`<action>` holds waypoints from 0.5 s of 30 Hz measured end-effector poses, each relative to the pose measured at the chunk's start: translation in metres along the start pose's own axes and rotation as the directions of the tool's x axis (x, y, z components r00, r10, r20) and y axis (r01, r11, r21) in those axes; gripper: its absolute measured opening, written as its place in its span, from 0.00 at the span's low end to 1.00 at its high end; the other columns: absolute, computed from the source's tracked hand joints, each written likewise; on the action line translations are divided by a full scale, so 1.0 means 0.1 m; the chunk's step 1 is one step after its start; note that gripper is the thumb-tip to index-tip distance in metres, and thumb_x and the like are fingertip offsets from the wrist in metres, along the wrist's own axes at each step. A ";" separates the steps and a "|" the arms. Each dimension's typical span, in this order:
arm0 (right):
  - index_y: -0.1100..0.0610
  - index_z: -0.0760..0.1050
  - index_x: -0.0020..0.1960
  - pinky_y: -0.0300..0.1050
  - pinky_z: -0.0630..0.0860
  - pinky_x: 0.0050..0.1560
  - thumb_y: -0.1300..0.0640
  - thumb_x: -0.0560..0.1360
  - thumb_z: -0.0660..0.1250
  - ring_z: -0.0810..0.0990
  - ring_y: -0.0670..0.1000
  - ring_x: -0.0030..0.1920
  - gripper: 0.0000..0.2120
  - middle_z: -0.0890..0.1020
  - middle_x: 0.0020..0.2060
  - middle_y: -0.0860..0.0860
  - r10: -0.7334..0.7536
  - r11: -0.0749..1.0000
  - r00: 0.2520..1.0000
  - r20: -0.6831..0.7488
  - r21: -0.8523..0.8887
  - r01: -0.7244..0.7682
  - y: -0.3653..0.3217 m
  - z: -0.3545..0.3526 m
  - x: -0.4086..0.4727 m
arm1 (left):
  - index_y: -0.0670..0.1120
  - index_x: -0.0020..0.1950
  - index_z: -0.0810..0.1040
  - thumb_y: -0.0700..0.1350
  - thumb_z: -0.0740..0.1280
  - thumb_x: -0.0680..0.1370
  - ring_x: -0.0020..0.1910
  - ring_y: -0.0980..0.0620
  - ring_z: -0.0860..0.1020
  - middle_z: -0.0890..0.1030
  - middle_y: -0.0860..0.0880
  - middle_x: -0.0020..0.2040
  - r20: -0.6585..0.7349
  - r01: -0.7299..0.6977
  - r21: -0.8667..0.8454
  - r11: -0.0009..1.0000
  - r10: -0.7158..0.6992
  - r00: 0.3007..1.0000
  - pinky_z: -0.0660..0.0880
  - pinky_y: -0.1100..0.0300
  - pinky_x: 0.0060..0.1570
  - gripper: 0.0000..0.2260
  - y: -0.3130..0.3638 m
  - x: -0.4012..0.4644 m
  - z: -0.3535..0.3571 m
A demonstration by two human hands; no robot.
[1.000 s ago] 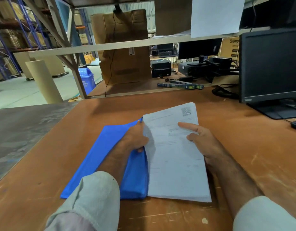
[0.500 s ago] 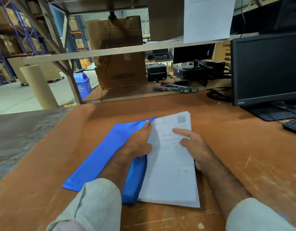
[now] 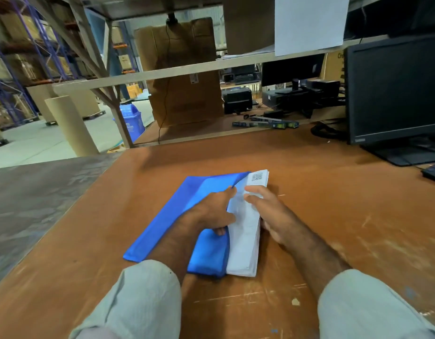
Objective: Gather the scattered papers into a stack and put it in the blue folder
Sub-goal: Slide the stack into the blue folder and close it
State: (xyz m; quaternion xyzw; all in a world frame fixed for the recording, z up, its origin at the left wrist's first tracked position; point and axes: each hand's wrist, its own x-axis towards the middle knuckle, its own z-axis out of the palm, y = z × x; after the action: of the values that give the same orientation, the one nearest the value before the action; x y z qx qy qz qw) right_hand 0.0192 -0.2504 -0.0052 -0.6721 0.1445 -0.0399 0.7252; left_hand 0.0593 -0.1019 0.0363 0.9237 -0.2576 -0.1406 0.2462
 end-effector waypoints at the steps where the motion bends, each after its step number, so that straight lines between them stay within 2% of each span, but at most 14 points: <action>1: 0.47 0.79 0.61 0.49 0.79 0.52 0.57 0.81 0.66 0.83 0.52 0.55 0.11 0.84 0.56 0.50 0.036 0.997 0.999 0.015 -0.067 -0.035 0.00 -0.04 -0.07 | 0.48 0.83 0.53 0.36 0.63 0.76 0.26 0.51 0.80 0.83 0.45 0.40 -0.015 0.020 -0.034 0.999 -0.020 1.000 0.83 0.55 0.38 0.37 -0.01 -0.02 0.01; 4: 0.51 0.80 0.58 0.46 0.81 0.43 0.62 0.79 0.66 0.83 0.51 0.52 0.11 0.84 0.54 0.52 0.061 0.985 0.998 0.018 -0.163 -0.057 0.03 -0.09 -0.29 | 0.49 0.83 0.56 0.35 0.62 0.77 0.29 0.48 0.80 0.83 0.47 0.41 -0.045 0.039 -0.180 0.983 -0.048 0.998 0.83 0.54 0.40 0.35 -0.02 -0.10 0.01; 5: 0.52 0.80 0.58 0.47 0.82 0.44 0.64 0.77 0.66 0.83 0.52 0.52 0.12 0.84 0.54 0.52 0.007 0.973 1.000 -0.011 -0.231 -0.010 0.02 -0.08 -0.33 | 0.49 0.83 0.57 0.34 0.62 0.77 0.29 0.48 0.80 0.83 0.46 0.40 -0.041 0.043 -0.244 0.969 -0.055 0.998 0.83 0.54 0.39 0.35 0.01 -0.14 0.00; 7: 0.52 0.81 0.58 0.50 0.81 0.54 0.64 0.75 0.67 0.83 0.54 0.55 0.15 0.84 0.57 0.52 -0.168 0.900 0.984 -0.063 -0.417 0.127 -0.16 -0.08 -0.35 | 0.49 0.83 0.57 0.33 0.61 0.77 0.26 0.49 0.79 0.83 0.45 0.37 -0.031 0.049 -0.390 0.919 -0.066 0.997 0.80 0.58 0.33 0.35 0.10 -0.18 -0.03; 9: 0.51 0.82 0.58 0.45 0.79 0.58 0.59 0.74 0.67 0.82 0.52 0.57 0.14 0.84 0.58 0.50 -0.295 0.772 0.955 -0.037 -0.599 0.215 -0.64 -0.08 -0.39 | 0.48 0.80 0.61 0.30 0.61 0.78 0.22 0.52 0.77 0.80 0.45 0.31 -0.061 0.000 -0.573 0.820 -0.043 0.997 0.77 0.61 0.26 0.32 0.23 -0.22 -0.14; 11: 0.54 0.85 0.53 0.42 0.79 0.47 0.57 0.75 0.66 0.83 0.52 0.50 0.11 0.85 0.51 0.50 -0.343 0.640 0.939 0.029 -0.724 0.256 -1.27 -0.04 -0.55 | 0.50 0.71 0.67 0.28 0.60 0.78 0.20 0.53 0.74 0.76 0.44 0.33 -0.134 -0.085 -0.733 0.675 -0.020 0.991 0.74 0.62 0.22 0.25 0.38 -0.25 -0.37; 13: 0.59 0.81 0.41 0.42 0.75 0.35 0.58 0.76 0.64 0.80 0.54 0.39 0.10 0.82 0.38 0.53 -0.363 0.483 0.927 0.094 -0.832 0.273 -1.84 0.13 -0.72 | 0.49 0.67 0.71 0.28 0.60 0.77 0.22 0.53 0.73 0.75 0.44 0.36 -0.174 -0.157 -0.807 0.569 0.025 0.985 0.72 0.63 0.21 0.23 0.48 -0.32 -0.61; 14: 0.59 0.77 0.37 0.42 0.73 0.35 0.58 0.77 0.63 0.78 0.55 0.37 0.11 0.79 0.34 0.53 -0.374 0.382 0.918 0.131 -0.880 0.282 -2.06 0.26 -0.79 | 0.47 0.67 0.72 0.28 0.60 0.76 0.24 0.53 0.72 0.76 0.43 0.38 -0.183 -0.182 -0.829 0.529 0.050 0.982 0.72 0.62 0.22 0.22 0.49 -0.37 -0.72; 15: 0.58 0.76 0.38 0.42 0.71 0.37 0.59 0.76 0.63 0.76 0.55 0.38 0.10 0.77 0.35 0.53 -0.376 0.278 0.912 0.164 -0.919 0.280 -2.21 0.40 -0.83 | 0.45 0.68 0.72 0.29 0.60 0.76 0.25 0.53 0.72 0.76 0.43 0.40 -0.190 -0.195 -0.847 0.494 0.062 0.980 0.73 0.62 0.22 0.23 0.49 -0.43 -0.81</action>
State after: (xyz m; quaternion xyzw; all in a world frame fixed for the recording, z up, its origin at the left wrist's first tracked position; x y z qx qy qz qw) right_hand -0.0191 -0.2116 0.2283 -0.9739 0.0306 -0.1279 0.1850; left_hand 0.0355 -0.0842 0.1362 0.6636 -0.2043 -0.1689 0.6996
